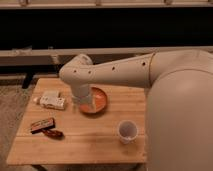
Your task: Pick up the ceramic cup
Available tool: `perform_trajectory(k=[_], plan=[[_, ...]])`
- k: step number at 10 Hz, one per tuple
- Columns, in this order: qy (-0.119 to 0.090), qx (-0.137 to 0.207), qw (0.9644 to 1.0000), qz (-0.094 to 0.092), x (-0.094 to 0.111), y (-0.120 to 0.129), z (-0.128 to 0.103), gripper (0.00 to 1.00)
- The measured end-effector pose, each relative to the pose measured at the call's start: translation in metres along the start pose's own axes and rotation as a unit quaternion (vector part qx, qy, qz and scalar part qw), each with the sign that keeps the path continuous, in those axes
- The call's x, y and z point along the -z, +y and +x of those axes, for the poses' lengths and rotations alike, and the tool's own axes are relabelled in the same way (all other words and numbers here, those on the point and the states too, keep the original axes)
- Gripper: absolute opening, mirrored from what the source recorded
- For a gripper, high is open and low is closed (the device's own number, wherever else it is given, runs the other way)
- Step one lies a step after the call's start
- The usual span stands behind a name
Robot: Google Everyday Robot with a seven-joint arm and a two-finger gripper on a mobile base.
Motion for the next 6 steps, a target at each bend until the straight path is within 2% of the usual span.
perform_trajectory(k=[4,6], plan=[[0.000,0.000,1.0000,0.000,0.0000,0.0000,0.0000,0.65],[-0.003,-0.006,1.0000,-0.003,0.0001,-0.0097,0.0015,0.65]])
